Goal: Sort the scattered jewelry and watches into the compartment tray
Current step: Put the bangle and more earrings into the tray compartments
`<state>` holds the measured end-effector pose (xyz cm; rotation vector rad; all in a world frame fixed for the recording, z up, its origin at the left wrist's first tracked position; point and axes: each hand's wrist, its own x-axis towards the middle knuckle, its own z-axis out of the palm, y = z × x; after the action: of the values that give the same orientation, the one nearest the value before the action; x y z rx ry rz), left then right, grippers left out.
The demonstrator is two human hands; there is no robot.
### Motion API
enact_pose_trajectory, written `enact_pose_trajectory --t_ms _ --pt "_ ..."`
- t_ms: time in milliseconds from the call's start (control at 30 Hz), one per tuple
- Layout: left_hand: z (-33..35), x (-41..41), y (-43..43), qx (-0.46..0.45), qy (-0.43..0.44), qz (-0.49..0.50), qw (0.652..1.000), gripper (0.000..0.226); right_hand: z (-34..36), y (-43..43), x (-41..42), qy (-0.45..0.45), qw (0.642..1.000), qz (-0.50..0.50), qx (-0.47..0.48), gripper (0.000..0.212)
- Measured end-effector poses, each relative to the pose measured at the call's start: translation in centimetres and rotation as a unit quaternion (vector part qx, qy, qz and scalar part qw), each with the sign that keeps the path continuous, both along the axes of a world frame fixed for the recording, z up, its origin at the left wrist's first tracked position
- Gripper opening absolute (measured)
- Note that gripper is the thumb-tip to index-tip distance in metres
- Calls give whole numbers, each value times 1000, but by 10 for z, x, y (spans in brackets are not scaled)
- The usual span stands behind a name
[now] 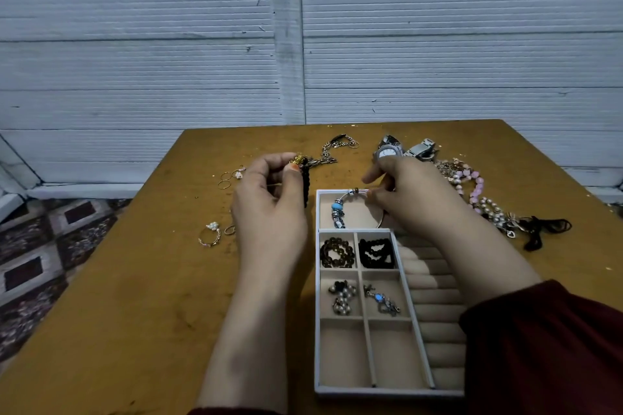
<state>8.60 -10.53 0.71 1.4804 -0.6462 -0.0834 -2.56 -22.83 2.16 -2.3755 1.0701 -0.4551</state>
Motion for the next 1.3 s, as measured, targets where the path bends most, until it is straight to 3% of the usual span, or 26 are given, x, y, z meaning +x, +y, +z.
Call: enact_pose_trajectory --t_ms 133,400,633,867,1133,1300 --pt "0 -1 -1 5 -1 -4 1000 14 -2 0 -2 56 997 -22 -55 7" --pt "0 -3 0 9 4 -9 1000 15 -1 3 -1 88 994 -30 -57 3" --pt "-2 -3 -1 7 9 -14 1000 14 2 11 5 104 992 38 -53 33" --pt "-2 -5 0 1 14 -14 1000 13 0 8 17 97 987 59 -112 17" --pt "-1 -3 0 1 14 -20 1000 14 4 9 31 139 965 107 -193 18" --pt "0 -4 1 -2 16 -19 1000 13 7 12 31 174 960 123 -183 16"
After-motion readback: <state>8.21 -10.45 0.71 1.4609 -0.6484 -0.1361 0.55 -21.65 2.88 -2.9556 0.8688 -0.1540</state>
